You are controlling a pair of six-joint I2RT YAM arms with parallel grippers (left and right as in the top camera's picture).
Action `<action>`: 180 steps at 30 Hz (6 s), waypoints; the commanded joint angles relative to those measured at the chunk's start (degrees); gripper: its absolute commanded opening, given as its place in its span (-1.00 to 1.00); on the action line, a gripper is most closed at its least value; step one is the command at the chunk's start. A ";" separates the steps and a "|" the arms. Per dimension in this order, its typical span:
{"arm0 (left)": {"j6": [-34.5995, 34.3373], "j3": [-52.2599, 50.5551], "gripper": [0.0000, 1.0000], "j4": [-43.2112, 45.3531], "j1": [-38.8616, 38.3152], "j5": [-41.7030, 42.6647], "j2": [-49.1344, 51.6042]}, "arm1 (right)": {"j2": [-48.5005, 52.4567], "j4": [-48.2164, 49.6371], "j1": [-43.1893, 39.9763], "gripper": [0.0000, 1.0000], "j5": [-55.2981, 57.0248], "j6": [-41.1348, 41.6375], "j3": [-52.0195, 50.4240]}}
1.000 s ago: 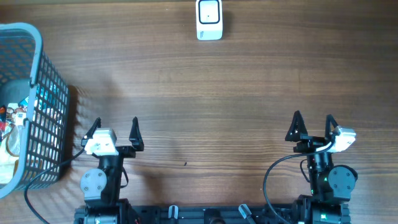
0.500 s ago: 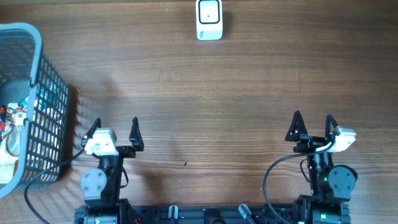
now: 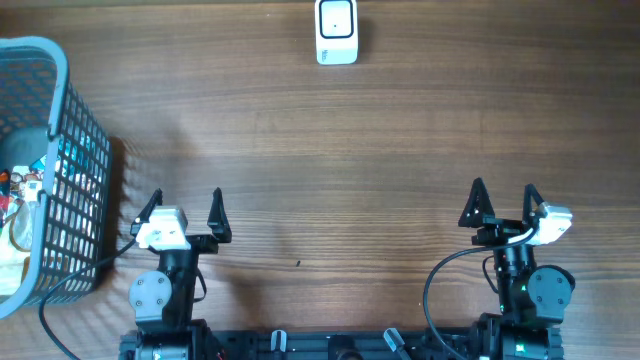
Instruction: Scan the item barcode
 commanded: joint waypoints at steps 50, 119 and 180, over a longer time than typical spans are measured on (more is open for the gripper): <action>-20.22 85.11 1.00 -42.38 20.50 -13.18 58.45 | 0.24 0.35 0.00 1.00 0.42 0.26 -0.04; 16.15 79.87 1.00 -44.52 47.58 8.24 105.09 | 0.24 0.35 0.00 1.00 0.42 0.24 -0.04; -17.46 98.33 -0.92 -45.27 47.47 32.96 59.10 | 0.24 0.35 0.00 1.00 0.42 0.24 -0.04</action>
